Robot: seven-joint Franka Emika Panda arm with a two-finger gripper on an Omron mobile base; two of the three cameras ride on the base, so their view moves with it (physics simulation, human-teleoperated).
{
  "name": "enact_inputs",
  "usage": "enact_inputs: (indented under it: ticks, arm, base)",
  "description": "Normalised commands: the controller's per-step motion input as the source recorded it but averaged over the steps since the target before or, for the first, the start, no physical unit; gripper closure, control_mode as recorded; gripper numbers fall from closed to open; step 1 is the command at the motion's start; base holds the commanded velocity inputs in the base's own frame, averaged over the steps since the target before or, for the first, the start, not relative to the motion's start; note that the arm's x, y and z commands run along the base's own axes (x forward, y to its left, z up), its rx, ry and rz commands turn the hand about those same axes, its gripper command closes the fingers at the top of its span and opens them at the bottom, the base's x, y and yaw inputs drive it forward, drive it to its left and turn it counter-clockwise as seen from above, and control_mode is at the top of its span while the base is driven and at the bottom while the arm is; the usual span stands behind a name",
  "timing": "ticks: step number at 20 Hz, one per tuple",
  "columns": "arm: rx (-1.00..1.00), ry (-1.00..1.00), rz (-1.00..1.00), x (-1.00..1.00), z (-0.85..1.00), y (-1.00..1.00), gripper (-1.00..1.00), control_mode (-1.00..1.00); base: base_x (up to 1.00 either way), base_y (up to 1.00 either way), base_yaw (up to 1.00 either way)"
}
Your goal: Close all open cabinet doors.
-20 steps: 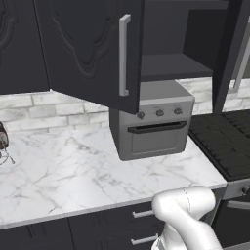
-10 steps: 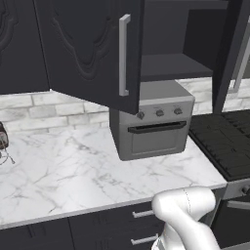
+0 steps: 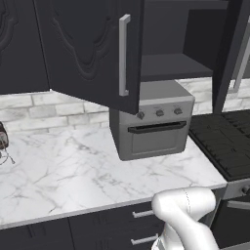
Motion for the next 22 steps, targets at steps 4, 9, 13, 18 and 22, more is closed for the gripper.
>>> enact_inputs:
  ticks: [4,9,13,18,22]
  arm:
    - [0.09,-0.01,0.02,0.24,0.07,0.00,-1.00,-1.00]
    - [0.09,0.00,0.03,0.39,0.09,0.00,-1.00,-1.00]
    - [0.08,0.00,0.04,0.41,0.00,0.00,-1.00,-1.00]
    - [0.08,-0.05,0.05,0.38,0.07,0.00,-1.00,-1.00]
    - [0.09,-0.07,0.04,0.32,0.17,0.00,-1.00,-1.00]
  base:
    - [0.00,0.00,0.00]
    - [0.00,0.00,0.00]
    - [0.00,0.00,0.00]
    - [0.00,0.00,0.00]
    - [0.00,0.00,0.00]
